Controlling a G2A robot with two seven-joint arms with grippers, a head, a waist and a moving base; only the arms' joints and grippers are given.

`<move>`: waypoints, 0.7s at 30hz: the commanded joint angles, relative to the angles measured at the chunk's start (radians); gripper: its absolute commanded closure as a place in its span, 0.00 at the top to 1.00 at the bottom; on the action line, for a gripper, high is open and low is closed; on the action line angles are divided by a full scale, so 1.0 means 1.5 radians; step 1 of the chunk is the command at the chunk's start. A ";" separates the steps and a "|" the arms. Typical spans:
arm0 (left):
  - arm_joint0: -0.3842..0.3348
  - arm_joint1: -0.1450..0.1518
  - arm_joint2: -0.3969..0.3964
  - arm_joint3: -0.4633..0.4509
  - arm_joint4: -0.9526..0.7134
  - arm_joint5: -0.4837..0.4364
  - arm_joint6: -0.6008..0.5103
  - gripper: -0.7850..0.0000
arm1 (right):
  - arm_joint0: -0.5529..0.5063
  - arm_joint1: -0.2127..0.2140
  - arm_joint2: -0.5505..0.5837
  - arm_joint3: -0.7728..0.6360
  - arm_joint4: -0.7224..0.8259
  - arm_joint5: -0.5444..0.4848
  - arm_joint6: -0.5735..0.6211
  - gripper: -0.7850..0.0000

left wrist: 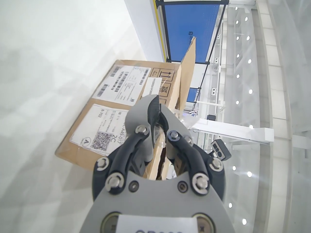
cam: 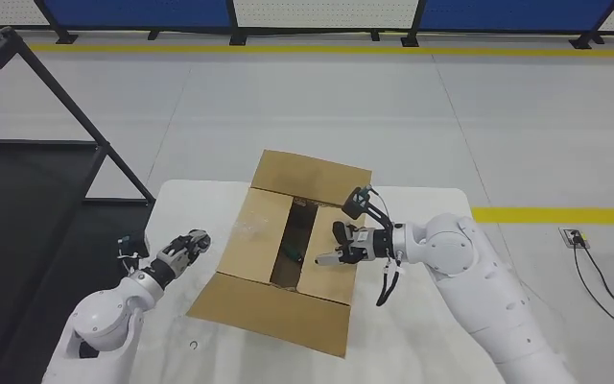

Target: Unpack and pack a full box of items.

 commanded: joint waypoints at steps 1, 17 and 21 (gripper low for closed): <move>0.001 0.001 -0.007 -0.005 -0.002 0.002 0.003 0.00 | 0.002 0.000 -0.003 0.005 0.002 0.000 0.001 1.00; 0.021 0.014 -0.071 -0.047 -0.017 0.000 0.015 0.00 | 0.012 0.005 -0.020 0.023 0.015 -0.005 -0.007 1.00; 0.026 0.016 -0.079 -0.053 -0.017 -0.001 0.015 0.00 | 0.015 0.005 -0.027 0.024 0.013 -0.002 -0.015 1.00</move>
